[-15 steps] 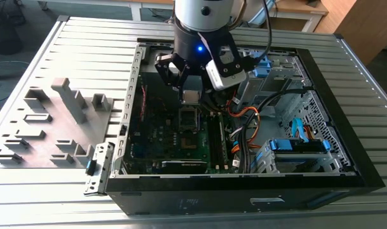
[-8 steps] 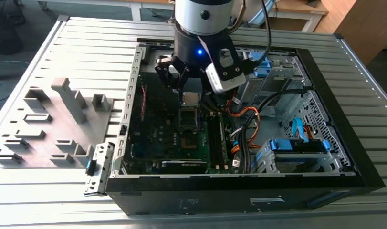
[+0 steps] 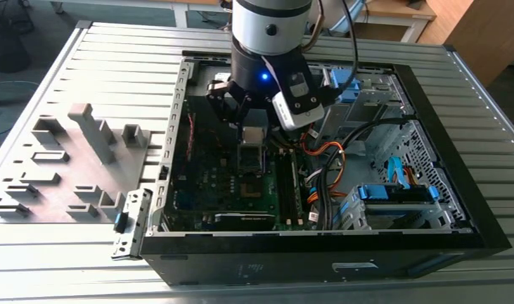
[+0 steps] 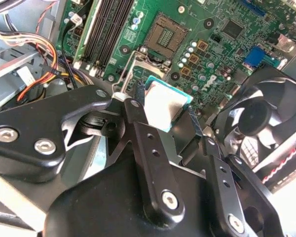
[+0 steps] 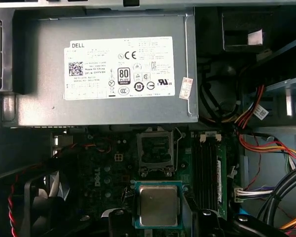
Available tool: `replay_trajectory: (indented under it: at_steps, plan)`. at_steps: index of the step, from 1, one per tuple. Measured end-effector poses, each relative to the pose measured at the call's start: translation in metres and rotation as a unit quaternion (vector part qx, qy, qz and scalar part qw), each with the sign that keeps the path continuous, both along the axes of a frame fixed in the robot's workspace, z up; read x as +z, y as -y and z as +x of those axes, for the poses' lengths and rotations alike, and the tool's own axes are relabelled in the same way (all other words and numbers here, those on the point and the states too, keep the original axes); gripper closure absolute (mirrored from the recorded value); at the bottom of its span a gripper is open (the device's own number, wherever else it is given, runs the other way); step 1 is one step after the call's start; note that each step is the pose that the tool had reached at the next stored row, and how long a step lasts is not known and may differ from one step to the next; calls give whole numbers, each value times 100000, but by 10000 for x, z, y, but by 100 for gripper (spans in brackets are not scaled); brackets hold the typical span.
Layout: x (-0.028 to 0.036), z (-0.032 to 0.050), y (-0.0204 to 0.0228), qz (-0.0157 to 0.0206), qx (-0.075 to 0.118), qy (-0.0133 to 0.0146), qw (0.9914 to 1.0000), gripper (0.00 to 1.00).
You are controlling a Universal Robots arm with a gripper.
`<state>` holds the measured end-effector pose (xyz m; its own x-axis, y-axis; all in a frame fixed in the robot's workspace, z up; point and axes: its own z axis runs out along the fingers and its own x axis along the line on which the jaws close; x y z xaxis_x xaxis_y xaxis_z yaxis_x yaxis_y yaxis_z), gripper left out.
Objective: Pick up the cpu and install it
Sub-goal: 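Pick up the cpu and move it towards the insertion slot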
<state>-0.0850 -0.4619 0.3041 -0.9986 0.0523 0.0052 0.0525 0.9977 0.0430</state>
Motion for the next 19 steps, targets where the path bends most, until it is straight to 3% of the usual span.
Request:
replay_trajectory:
  at_steps: [19]
  plan:
    - [-182, 3, 16, 1, 0, -1, 100000, 53]
